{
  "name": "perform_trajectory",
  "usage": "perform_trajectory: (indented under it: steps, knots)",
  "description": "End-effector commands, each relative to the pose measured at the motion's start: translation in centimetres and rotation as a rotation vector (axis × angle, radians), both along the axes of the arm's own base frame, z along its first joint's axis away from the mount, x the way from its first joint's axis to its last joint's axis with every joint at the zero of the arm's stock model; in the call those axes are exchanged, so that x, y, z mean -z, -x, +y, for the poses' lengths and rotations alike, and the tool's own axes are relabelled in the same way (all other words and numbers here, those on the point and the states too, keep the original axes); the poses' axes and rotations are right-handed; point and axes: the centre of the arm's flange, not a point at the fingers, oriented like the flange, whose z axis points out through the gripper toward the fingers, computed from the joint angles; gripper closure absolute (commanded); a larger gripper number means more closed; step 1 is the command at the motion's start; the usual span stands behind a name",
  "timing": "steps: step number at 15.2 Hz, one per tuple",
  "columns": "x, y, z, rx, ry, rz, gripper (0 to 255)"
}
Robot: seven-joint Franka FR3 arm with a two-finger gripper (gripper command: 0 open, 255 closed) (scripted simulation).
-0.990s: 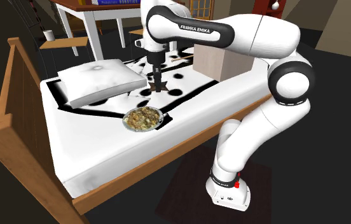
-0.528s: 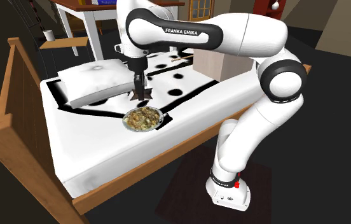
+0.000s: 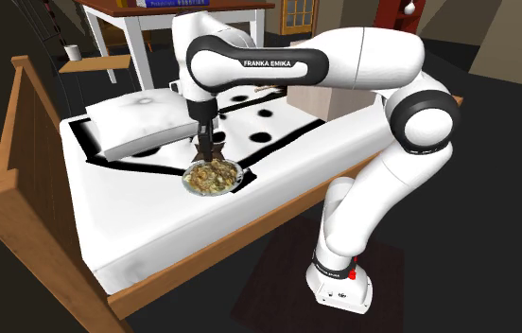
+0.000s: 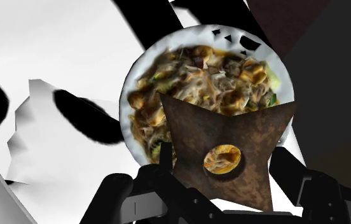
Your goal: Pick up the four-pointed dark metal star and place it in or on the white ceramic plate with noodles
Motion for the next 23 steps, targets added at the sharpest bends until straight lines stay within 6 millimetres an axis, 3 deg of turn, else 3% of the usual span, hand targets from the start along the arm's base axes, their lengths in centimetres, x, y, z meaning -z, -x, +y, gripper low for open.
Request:
perform_trajectory:
  steps: [1,5,13,14,19,23]
  knots:
    - [1.1,0.0,-0.1,0.0,0.0,0.0,255]
    - [3.7,0.0,-0.1,0.0,0.0,0.0,255]
    - [3.7,0.0,-0.1,0.0,0.0,0.0,255]
    - [3.7,0.0,-0.1,0.0,0.0,0.0,0]
    - [3.7,0.0,-0.1,0.0,0.0,0.0,0]
    - [-1.3,0.0,-0.2,0.0,0.0,0.0,0]
